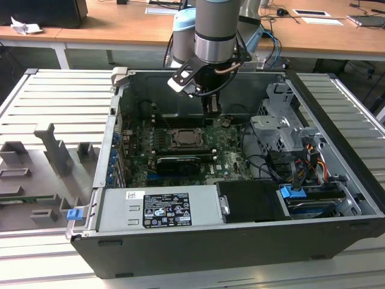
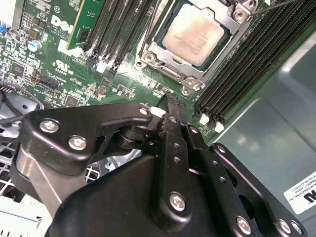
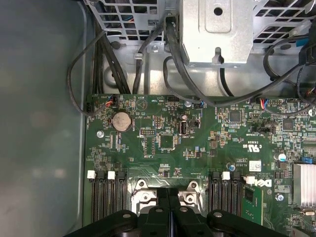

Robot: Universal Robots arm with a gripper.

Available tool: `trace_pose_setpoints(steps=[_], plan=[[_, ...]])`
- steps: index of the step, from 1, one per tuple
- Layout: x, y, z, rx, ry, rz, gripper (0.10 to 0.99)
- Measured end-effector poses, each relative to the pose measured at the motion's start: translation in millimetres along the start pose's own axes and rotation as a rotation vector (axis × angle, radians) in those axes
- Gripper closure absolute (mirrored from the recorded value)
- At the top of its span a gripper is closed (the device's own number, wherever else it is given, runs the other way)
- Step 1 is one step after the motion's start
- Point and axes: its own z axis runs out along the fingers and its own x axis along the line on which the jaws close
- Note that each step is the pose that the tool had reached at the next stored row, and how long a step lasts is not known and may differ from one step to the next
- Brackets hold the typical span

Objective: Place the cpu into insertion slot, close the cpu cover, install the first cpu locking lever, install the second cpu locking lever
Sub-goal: 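Close the cpu cover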

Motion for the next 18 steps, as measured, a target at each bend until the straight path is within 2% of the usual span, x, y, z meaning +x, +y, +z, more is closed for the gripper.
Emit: trace_pose_setpoints(steps=[18], plan=[[0.1,-4.1,0.1,0.0,0.0,0.0,0.98]])
